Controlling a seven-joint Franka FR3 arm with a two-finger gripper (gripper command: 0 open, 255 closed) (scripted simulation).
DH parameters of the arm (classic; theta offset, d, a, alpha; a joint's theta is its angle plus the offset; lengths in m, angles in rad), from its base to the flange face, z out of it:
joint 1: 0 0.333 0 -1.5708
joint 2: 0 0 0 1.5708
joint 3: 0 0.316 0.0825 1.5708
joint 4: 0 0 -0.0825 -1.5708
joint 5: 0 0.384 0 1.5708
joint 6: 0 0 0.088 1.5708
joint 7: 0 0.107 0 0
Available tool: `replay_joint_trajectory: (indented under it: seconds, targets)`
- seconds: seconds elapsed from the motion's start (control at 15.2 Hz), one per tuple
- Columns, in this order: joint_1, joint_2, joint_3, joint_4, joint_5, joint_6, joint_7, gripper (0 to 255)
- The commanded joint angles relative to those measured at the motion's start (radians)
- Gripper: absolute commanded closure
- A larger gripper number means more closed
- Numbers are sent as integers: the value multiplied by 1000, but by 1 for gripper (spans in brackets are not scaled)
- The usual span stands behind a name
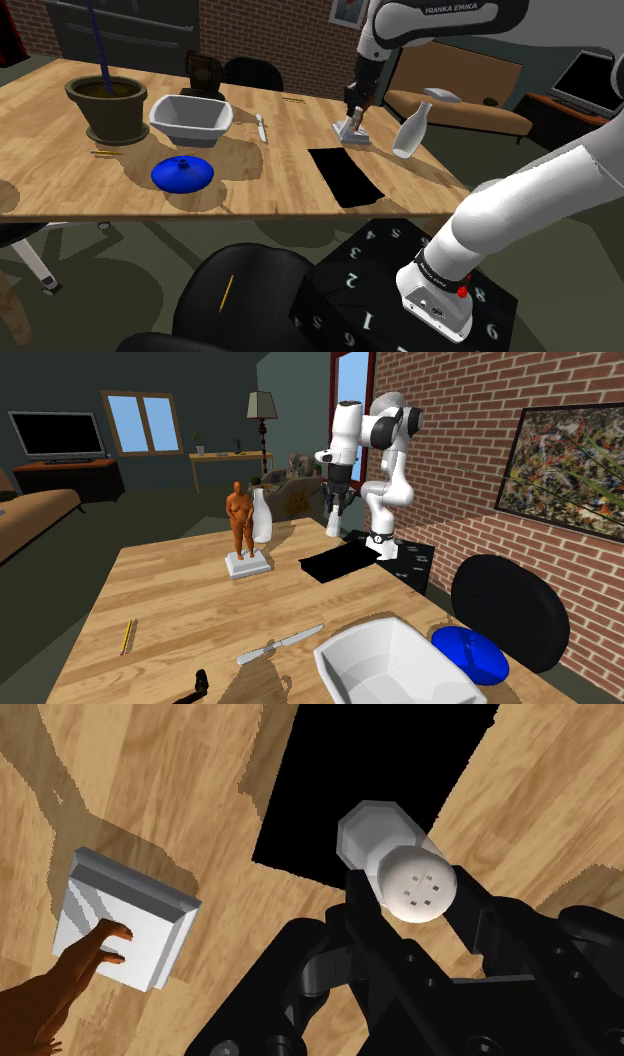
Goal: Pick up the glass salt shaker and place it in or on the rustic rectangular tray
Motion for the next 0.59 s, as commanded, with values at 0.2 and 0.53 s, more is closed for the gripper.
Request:
replay_joint_trajectory:
  seconds: [0.2,0.53]
  targets:
    - [9,-123,16,-114,5,-12,22,255]
    - [8,-114,15,-174,2,57,28,255]
